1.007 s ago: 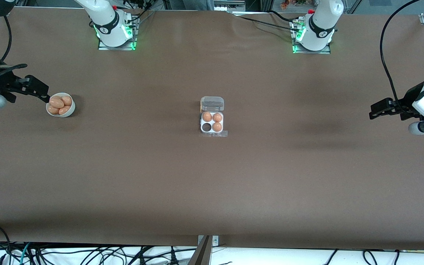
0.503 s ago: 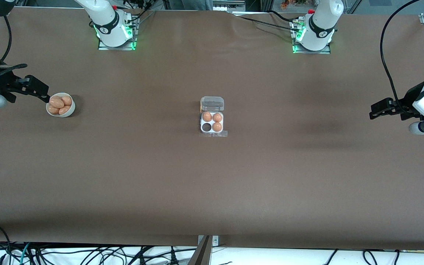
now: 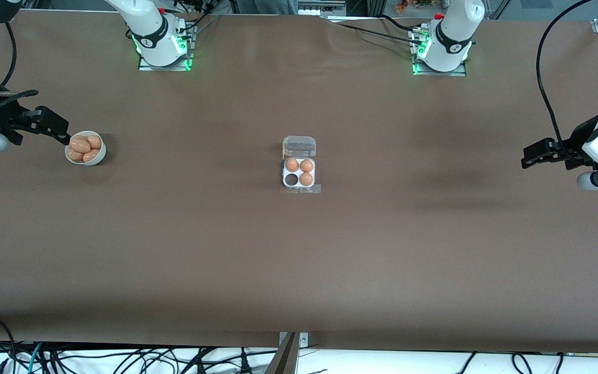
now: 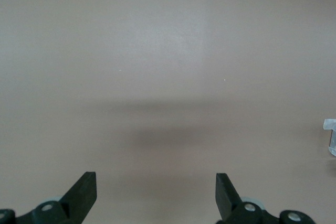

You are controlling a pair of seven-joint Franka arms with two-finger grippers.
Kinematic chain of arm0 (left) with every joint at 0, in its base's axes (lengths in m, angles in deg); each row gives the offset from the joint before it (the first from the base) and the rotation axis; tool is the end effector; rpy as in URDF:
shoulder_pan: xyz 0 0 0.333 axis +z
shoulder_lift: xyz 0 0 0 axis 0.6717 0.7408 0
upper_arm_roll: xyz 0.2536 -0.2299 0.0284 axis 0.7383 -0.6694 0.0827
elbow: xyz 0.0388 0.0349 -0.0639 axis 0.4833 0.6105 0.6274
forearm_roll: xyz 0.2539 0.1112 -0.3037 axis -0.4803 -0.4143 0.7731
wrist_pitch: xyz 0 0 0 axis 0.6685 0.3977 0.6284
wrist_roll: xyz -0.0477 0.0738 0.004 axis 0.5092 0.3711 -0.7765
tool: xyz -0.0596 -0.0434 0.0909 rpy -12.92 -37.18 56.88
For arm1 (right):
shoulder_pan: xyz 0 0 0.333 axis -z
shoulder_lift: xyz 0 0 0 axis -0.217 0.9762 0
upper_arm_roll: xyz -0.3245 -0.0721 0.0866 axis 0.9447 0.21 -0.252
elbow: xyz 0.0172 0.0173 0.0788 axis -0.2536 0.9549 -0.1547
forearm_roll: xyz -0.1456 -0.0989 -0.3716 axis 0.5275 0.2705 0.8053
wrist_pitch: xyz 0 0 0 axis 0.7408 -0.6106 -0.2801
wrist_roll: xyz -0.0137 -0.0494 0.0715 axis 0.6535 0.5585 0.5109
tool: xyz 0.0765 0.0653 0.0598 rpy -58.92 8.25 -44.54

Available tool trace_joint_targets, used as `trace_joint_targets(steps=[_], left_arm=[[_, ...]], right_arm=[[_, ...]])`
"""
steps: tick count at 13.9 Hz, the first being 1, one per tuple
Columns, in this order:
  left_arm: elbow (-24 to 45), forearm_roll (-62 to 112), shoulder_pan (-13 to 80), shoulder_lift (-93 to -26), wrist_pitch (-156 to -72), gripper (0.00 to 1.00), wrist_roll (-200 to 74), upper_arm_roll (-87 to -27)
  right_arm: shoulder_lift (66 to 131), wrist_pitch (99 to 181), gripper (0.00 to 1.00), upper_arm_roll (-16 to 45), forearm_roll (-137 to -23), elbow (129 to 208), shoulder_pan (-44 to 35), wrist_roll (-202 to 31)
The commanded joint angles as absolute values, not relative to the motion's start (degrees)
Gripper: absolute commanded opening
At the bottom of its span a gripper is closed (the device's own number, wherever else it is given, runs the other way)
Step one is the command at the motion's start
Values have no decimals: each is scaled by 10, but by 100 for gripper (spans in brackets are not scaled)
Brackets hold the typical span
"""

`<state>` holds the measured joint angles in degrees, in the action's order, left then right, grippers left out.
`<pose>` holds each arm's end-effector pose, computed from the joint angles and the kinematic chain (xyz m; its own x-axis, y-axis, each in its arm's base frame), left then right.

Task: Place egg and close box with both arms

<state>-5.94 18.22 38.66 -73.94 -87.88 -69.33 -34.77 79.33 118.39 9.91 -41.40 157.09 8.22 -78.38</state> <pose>0.6365 -0.0007 0.5813 0.9978 0.0140 -0.0648 0.0153 -0.9997 0.0201 0.6017 0.0344 0.6270 0.9991 0.0263 0.0341 0.0252 -0.9991 0.0330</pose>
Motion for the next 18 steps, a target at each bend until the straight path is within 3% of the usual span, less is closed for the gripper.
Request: trace_joint_targets(steps=[1, 9, 13, 18], left_arm=[[-66, 178, 389, -743, -876, 100, -700, -351], [-66, 178, 389, -742, -876, 100, -700, -351], [-66, 178, 390, -742, -876, 100, -700, -351], [-66, 179, 389, -743, -876, 100, -699, -351]], right_arm=[[794, 1177, 100, 97, -415, 1570, 82, -786], [850, 1173, 100, 95, -403, 1578, 79, -847], [901, 1126, 100, 102, -403, 1586, 92, -916], [905, 1166, 100, 114, -402, 1691, 159, -1068]])
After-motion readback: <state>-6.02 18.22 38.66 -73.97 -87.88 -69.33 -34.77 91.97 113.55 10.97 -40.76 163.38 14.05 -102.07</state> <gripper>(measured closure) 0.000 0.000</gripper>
